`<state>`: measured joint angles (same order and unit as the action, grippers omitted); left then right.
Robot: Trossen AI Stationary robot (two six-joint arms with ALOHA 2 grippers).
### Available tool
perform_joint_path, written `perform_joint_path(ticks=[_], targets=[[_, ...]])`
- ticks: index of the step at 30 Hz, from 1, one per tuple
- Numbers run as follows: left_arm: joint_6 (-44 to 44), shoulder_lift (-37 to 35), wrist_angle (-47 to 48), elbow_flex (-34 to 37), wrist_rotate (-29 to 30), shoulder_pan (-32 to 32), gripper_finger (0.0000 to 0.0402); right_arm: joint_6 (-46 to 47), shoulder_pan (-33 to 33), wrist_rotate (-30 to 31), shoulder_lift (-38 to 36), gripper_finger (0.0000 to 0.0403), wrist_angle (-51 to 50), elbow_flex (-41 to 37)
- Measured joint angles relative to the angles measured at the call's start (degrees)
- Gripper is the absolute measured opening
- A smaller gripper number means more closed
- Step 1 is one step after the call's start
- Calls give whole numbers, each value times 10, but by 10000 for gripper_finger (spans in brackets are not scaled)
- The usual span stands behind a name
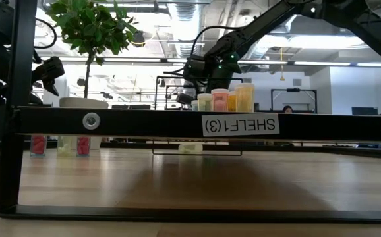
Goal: Pick and place medicine bottles onto shelf by color
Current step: Put the yellow pill bottle on the shelf
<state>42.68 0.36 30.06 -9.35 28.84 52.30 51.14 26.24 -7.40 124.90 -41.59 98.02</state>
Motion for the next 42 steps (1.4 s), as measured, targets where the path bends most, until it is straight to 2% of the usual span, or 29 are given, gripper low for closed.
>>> perform_joint_path(ticks=[7, 11, 16, 24, 30, 42], targets=[[0, 0, 0, 0, 0, 0, 210, 140, 2, 1, 0, 314, 6, 0], [0, 0, 0, 0, 0, 0, 210, 206, -2, 22, 0, 358, 13, 0], [0, 0, 0, 0, 0, 0, 210, 303, -11, 43, 0, 392, 13, 0], [0, 0, 0, 0, 0, 0, 210, 405, -23, 81, 0, 391, 7, 0], [0, 0, 0, 0, 0, 0, 210, 406, -25, 108, 14, 389, 22, 1], [0, 0, 0, 0, 0, 0, 210, 376, -24, 118, 24, 389, 36, 0]])
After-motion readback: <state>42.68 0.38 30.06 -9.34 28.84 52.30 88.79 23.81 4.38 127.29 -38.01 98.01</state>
